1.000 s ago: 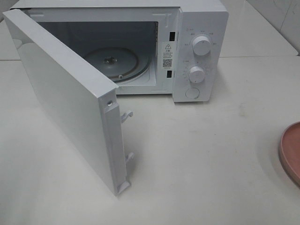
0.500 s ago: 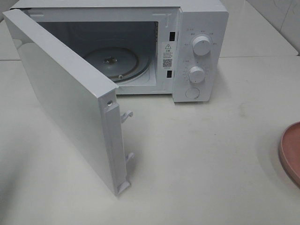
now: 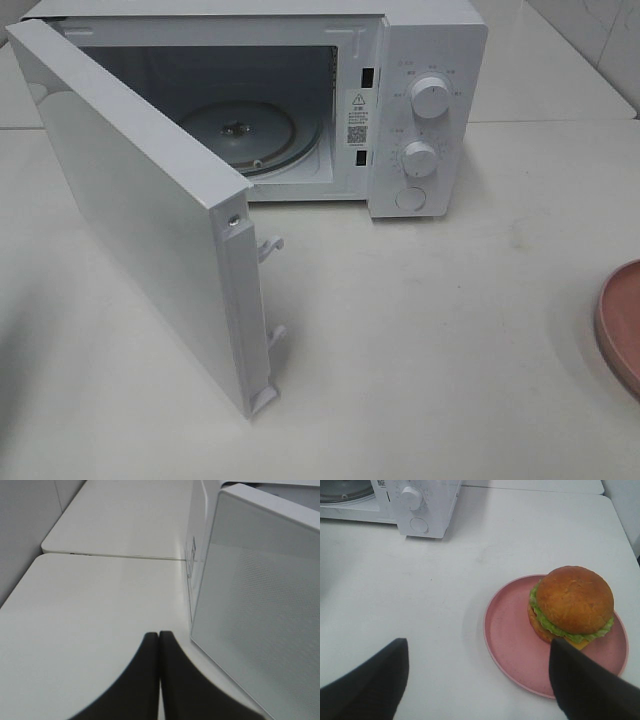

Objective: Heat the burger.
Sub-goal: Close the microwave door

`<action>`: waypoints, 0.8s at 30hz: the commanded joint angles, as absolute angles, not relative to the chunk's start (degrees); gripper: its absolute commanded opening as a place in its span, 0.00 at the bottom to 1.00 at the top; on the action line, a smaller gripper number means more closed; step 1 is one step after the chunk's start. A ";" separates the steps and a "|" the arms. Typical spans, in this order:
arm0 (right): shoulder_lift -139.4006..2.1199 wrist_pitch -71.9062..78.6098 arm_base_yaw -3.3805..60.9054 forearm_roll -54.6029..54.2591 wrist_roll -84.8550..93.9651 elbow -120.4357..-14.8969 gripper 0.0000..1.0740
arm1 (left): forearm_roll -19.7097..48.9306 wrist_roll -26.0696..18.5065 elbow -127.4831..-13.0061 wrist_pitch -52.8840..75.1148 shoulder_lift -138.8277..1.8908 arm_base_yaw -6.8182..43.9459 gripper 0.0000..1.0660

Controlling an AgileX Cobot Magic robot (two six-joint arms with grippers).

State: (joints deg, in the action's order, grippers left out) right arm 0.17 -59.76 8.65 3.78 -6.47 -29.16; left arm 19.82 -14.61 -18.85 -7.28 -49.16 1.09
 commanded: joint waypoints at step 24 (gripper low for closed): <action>1.72 -59.30 8.25 3.72 -5.96 -29.05 0.70 | -19.88 15.47 -15.70 -52.77 -77.98 1.32 0.00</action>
